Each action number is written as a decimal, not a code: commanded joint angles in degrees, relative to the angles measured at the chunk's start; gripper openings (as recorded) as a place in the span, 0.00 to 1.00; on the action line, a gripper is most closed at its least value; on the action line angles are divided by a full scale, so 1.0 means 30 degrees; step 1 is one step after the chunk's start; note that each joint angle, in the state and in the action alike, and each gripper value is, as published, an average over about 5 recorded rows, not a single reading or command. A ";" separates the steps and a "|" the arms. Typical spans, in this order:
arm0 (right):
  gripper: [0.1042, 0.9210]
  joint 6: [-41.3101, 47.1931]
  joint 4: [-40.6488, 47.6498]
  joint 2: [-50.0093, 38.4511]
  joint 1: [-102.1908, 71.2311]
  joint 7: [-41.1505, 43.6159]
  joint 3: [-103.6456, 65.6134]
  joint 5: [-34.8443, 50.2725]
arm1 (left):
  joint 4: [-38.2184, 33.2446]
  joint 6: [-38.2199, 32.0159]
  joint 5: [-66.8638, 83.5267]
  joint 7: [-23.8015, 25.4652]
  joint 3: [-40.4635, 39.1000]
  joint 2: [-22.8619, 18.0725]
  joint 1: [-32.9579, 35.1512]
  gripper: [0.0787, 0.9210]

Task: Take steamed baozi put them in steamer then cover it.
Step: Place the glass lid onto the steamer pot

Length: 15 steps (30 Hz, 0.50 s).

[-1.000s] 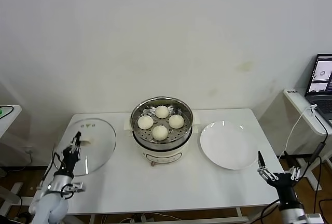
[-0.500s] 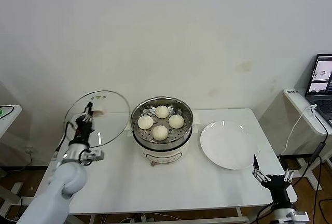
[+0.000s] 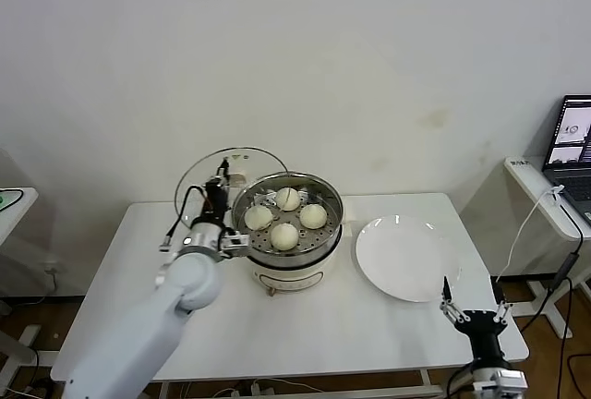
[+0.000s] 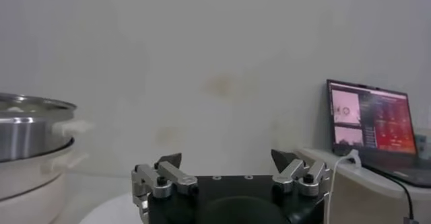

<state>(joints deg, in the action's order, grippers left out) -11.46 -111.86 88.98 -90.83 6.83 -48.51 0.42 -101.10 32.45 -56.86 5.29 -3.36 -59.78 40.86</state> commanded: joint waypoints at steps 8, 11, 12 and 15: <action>0.88 0.0337 -0.0068 0.0509 0.0286 -0.0537 0.0841 -0.1813 | 0.2098 0.1701 -0.3049 0.2502 -0.1797 -0.4164 -0.1069 0.06; 0.88 0.0340 -0.0094 0.0510 0.0286 -0.0540 0.0892 -0.1866 | 0.2379 0.1684 -0.3315 0.2384 -0.1780 -0.4778 -0.0907 0.06; 0.88 0.0333 -0.0099 0.0508 0.0282 -0.0533 0.0881 -0.1857 | 0.2496 0.1676 -0.3408 0.2346 -0.1801 -0.4971 -0.0876 0.06; 0.88 0.0312 -0.0108 0.0502 0.0267 -0.0513 0.0845 -0.1810 | 0.2822 0.1656 -0.3647 0.2250 -0.1825 -0.5440 -0.0837 0.06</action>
<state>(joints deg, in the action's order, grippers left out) -10.61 -112.11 90.14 -90.15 5.51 -46.60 -3.81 -95.63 36.21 -64.36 10.76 -7.47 -69.46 38.81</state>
